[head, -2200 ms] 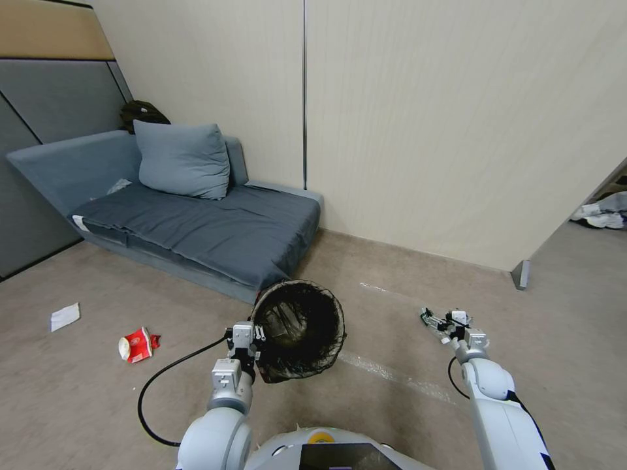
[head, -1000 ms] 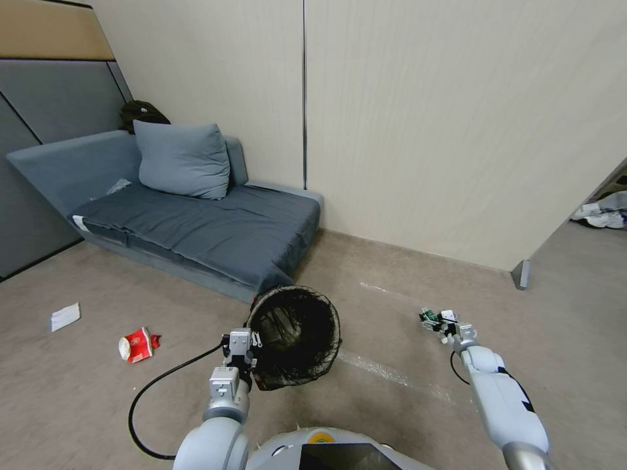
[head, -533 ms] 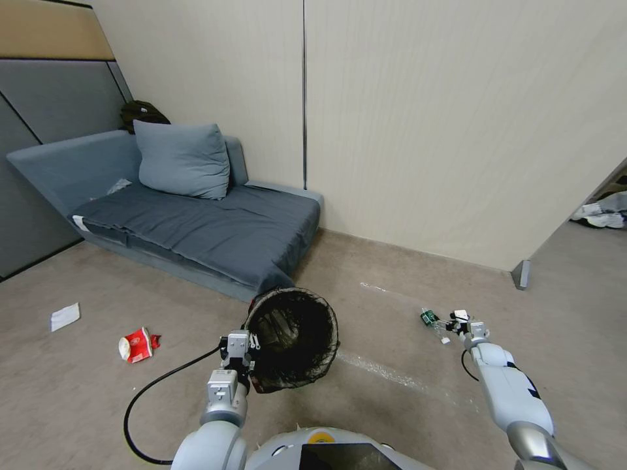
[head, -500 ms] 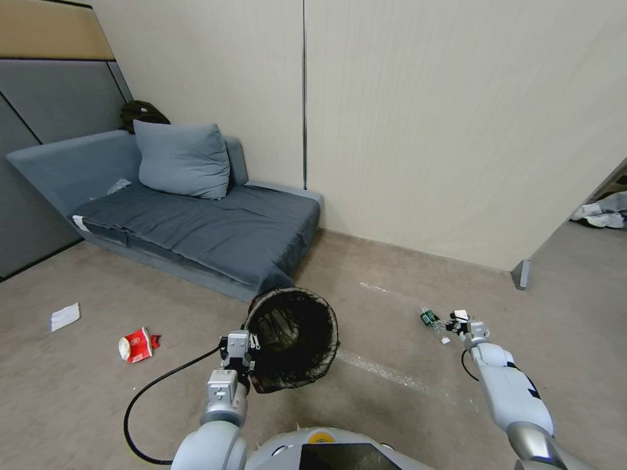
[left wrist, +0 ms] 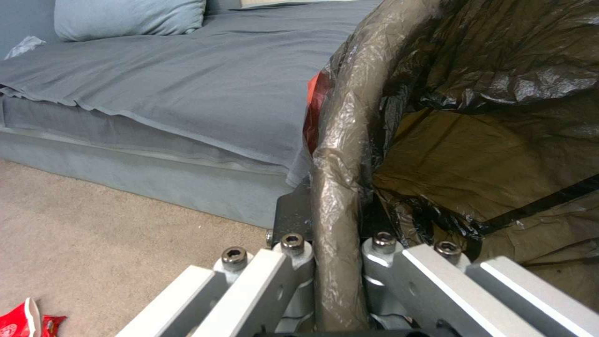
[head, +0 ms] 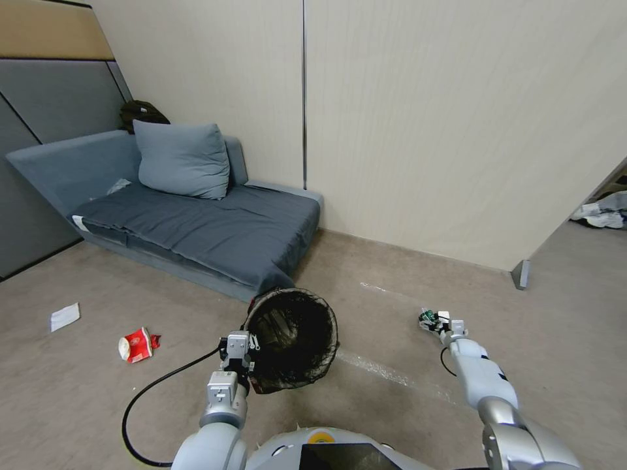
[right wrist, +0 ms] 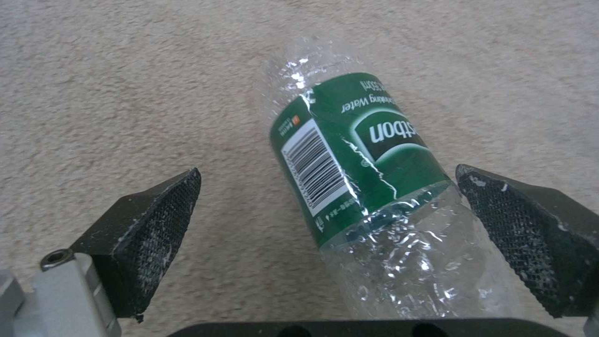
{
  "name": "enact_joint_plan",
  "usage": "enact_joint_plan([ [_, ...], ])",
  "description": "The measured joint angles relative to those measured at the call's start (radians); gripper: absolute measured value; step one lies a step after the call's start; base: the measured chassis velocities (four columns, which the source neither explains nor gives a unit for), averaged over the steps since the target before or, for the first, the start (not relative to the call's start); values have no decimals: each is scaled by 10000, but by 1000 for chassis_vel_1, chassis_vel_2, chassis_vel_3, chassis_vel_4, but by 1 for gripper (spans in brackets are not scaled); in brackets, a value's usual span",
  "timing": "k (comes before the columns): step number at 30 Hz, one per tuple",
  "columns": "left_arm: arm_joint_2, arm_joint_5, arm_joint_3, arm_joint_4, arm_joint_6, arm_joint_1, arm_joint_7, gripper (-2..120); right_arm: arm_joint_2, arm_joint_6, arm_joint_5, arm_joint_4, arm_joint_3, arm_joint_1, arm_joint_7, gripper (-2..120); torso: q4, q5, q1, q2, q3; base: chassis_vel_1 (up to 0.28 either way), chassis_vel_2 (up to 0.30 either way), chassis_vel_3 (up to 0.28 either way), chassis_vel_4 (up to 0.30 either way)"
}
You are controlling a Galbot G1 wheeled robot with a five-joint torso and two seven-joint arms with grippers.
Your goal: Pick up the trash bin, then pick up the garbage from the floor and place it into the trash bin.
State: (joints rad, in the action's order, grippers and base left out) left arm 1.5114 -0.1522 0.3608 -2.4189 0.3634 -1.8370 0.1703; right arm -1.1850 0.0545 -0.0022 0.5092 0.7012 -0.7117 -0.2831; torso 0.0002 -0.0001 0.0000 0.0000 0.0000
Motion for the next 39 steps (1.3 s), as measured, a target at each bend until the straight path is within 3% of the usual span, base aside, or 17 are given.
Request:
enact_joint_plan([
  [20,-22,-5,-17,-65,-34,-29,3,2,229,260,-40,-648,119,70,-2,98,-3,0,0,0,0,0,0,0,0],
  [21,-25,-5,-21,-53,-38,-16,3,2,35,284,-31,-581,130,28,18,92,-1,2,0,0,0,0,0,0,0],
  [25,-27,-5,-23,-39,-40,-14,4,2,-82,288,-31,-511,138,4,36,86,-1,0,0,0,0,0,0,0,0],
  [29,-29,-4,-23,-12,-48,-7,5,2,-251,289,-39,-405,146,-58,73,65,-2,1,0,0,0,0,0,0,0],
  [39,-39,6,-16,-25,-52,0,25,2,-202,300,-38,-350,145,-70,78,35,-2,-1,0,0,0,0,0,0,0],
])
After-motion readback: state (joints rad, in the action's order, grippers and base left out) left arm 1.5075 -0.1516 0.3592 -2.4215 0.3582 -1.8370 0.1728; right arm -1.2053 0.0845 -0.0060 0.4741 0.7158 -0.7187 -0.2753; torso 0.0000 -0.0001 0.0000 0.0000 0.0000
